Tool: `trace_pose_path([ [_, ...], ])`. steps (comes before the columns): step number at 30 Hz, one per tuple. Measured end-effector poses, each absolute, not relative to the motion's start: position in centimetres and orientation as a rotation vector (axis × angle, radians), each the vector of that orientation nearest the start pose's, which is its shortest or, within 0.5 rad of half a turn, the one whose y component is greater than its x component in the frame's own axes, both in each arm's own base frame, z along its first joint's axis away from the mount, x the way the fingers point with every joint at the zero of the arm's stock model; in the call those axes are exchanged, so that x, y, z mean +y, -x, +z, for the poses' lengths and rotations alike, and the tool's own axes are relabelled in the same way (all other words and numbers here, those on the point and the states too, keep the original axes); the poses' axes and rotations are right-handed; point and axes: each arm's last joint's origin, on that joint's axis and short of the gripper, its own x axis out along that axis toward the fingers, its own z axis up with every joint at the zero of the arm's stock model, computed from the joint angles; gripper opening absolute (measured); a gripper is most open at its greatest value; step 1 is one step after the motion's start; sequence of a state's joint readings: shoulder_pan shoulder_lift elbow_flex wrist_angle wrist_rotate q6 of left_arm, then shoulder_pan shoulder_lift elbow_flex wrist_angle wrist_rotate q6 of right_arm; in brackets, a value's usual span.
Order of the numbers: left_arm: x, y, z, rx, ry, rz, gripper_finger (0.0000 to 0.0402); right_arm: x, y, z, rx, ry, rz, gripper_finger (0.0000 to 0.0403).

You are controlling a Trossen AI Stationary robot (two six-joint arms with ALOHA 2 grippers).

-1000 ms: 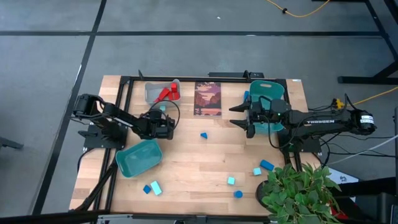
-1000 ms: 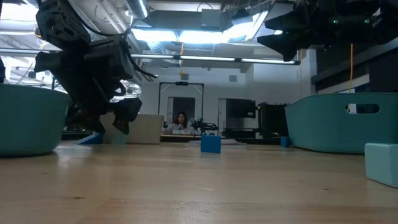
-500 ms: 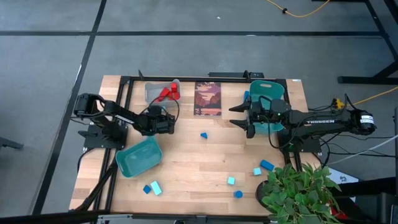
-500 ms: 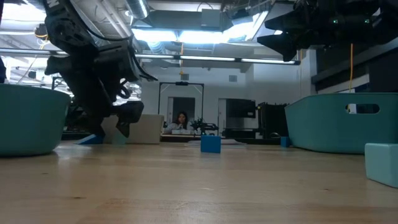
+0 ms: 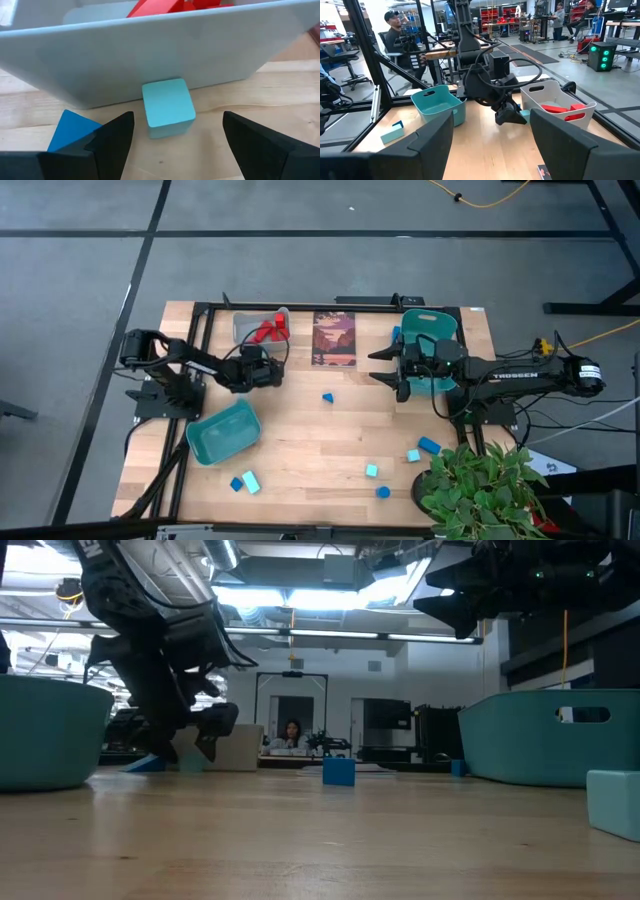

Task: Sort & place blocks by color
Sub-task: Put the light blue block into the right green bin

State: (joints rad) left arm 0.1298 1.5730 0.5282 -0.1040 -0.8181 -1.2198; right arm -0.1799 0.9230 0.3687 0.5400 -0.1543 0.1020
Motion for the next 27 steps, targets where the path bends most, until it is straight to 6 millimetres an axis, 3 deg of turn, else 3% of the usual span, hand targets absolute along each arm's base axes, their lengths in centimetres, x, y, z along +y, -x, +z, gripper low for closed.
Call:
trace_pose_path([
  [13,5.13,-22.53,10.53,0.457,0.606,1.35,0.0277,-3.09,-19.46,23.47,0.012,-0.106,-0.026,0.0266],
  [27,5.13,-22.51,10.52,0.46,0.605,1.351,0.0172,-3.09,-19.46,23.47,0.012,-0.106,-0.026,0.0266],
])
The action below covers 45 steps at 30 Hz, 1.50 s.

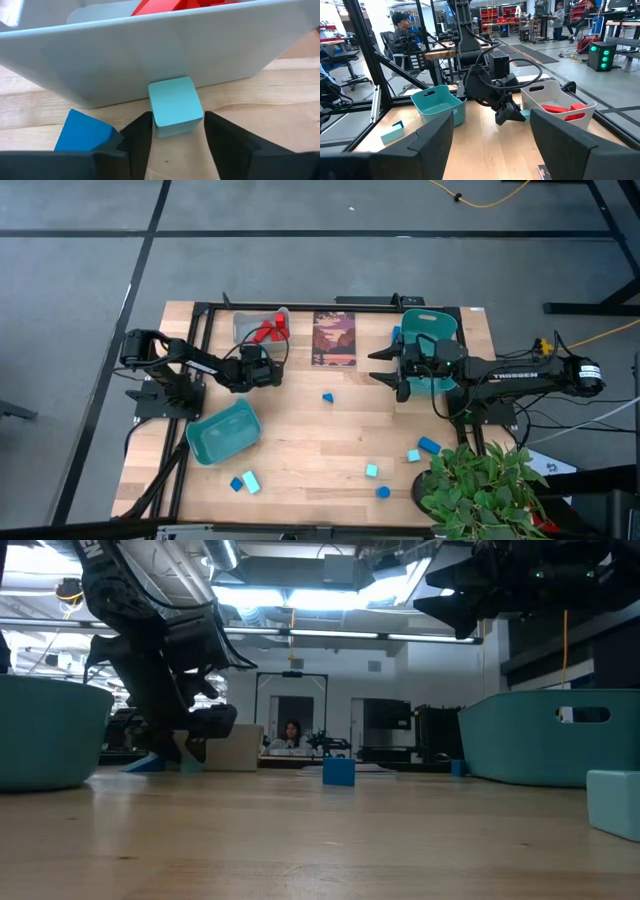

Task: Sort & place blocks by color
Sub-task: Put the light blue block into the right green bin

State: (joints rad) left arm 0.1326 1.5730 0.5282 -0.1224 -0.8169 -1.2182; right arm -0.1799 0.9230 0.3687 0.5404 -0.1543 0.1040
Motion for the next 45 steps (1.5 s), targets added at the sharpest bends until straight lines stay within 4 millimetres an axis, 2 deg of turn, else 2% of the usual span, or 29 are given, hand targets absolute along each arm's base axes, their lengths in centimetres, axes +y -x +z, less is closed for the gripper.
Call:
trace_pose_path([
  [6,5.1,-22.5,10.5,0.464,0.601,1.353,0.0139,-3.1,-19.5,23.5,0.012,-0.106,-0.026,0.0266],
  [11,4.8,-22.5,10.5,0.507,0.565,1.318,0.013,-3.1,-19.5,23.5,0.013,-0.106,-0.026,0.0266],
  [18,2.4,-22.9,11.7,0.587,0.559,1.117,0.0129,-3.1,-19.5,23.5,0.012,-0.129,-0.026,0.0266],
  [24,-0.4,-23.1,14.8,0.521,0.464,0.888,0.0129,-3.1,-19.5,23.5,0.012,-0.129,-0.024,0.0266],
  [31,-2.3,-23.7,19.9,0.293,0.328,0.581,0.0128,-2.9,-19.5,23.5,0.015,-0.133,0.032,0.0266],
  [37,-1.6,-25.2,22.4,0.139,0.251,0.178,0.0128,-2.9,-19.5,23.5,0.015,-0.133,0.041,0.0266],
  [41,-0.2,-25.8,22.5,0.092,0.218,0.097,0.0128,-2.9,-19.5,23.5,0.011,-0.132,0.043,0.0266],
  [45,0.8,-25.9,22.9,-0.045,0.192,0.089,0.0128,-2.7,-19.5,23.7,-0.005,-0.128,0.065,0.0266],
])
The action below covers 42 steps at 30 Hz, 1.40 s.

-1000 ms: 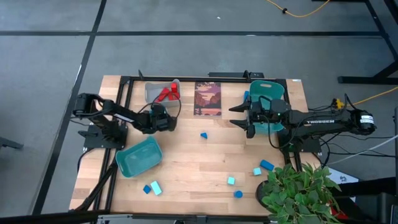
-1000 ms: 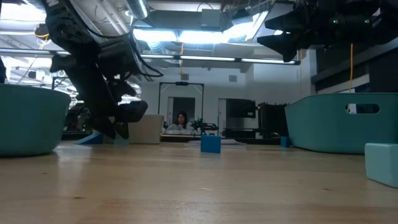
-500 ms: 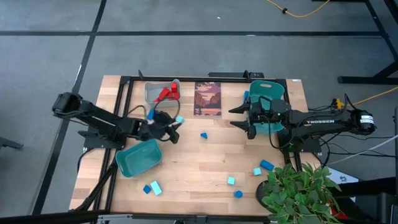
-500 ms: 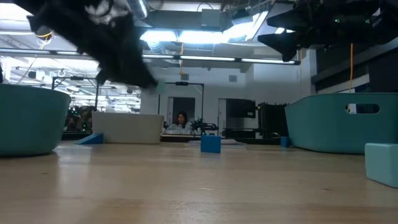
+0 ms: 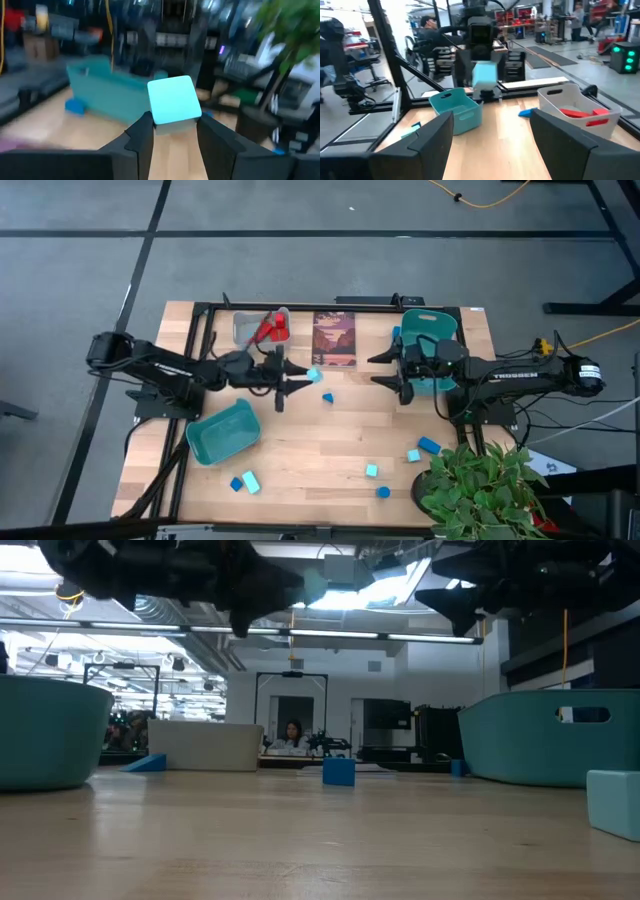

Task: Sort & place blocks by color
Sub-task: Put the light blue block into the right green bin

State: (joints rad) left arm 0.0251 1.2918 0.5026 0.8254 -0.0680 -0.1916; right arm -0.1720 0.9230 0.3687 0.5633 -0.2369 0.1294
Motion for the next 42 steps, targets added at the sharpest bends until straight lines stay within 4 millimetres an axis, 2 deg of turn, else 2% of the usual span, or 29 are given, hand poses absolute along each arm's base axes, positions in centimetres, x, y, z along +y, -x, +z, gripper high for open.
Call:
trace_pose_path([
  [4,2.1,-24.9,22.4,-0.166,0.199,0.008,0.0128,-2.4,-19.5,23.9,-0.02,-0.117,0.086,0.0266],
  [9,3.4,-24.1,21.2,-0.142,0.265,-0.003,0.0128,-2.2,-19.5,23.9,-0.024,-0.112,0.094,0.0266],
  [13,3.3,-24.1,21.3,-0.137,0.259,-0.062,0.0128,-2.2,-19.5,23.9,-0.023,-0.116,0.095,0.0266],
  [18,3.3,-24.1,21.3,-0.138,0.26,-0.055,0.0128,-2.2,-19.5,23.9,-0.023,-0.12,0.095,0.0266],
  [23,3.4,-24.1,21.3,-0.143,0.266,-0.015,0.0128,-2.2,-19.5,24.0,-0.033,-0.12,0.096,0.0266],
  [25,3.5,-24.2,21.3,-0.14,0.292,0.033,0.0128,-2.2,-19.5,24.5,-0.09,-0.115,0.1,0.0266],
  [28,3.8,-25.3,21.4,-0.058,0.308,0.088,0.0128,-2.1,-19.3,25.8,-0.224,-0.104,0.11,0.0266],
  [33,4.4,-28.7,22.7,0.104,0.275,0.137,0.0128,-2.0,-18.6,27.7,-0.428,-0.06,0.124,0.0266],
  [38,5.4,-33.3,23.8,0.197,0.232,0.149,0.0128,-2.0,-18.4,28.1,-0.472,-0.054,0.128,0.0266],
  [42,6.1,-37.1,23.2,0.231,0.202,0.146,0.0128,-2.0,-18.4,28.1,-0.468,-0.056,0.132,0.0266],
])
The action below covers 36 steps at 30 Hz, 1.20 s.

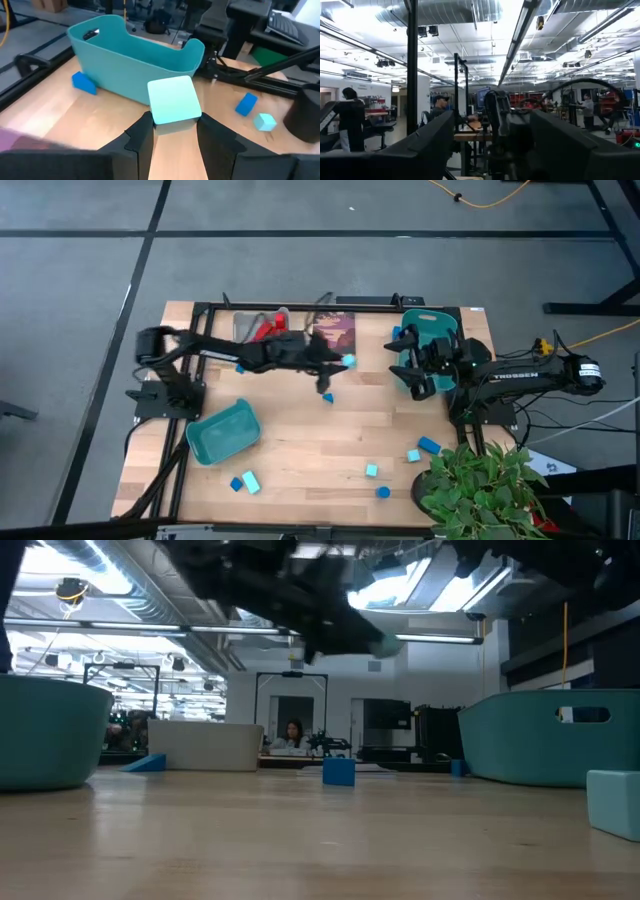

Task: Sort & place blocks by color
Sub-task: Put the light blue block into the right green bin

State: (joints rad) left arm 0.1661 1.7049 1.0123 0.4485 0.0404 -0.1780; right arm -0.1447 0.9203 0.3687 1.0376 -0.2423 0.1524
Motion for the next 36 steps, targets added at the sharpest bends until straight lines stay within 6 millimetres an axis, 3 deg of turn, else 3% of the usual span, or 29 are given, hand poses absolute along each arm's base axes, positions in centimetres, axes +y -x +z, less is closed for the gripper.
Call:
trace_pose_path([
  [10,7.0,-45.5,20.5,0.238,0.206,0.056,0.0128,-1.8,-18.3,28.3,-0.487,-0.042,0.182,0.0266],
  [18,7.8,-50.5,20.7,0.166,0.163,0.033,0.0128,-1.8,-18.3,28.3,-0.487,-0.046,0.184,0.0266],
  [25,9.1,-52.8,21.1,0.134,0.118,0.01,0.0128,-1.8,-18.3,28.3,-0.48,-0.062,0.196,0.0266],
  [36,9.4,-53.0,20.2,0.186,0.052,-0.012,0.0128,-1.7,-18.2,28.3,-0.478,-0.09,0.236,0.0266],
])
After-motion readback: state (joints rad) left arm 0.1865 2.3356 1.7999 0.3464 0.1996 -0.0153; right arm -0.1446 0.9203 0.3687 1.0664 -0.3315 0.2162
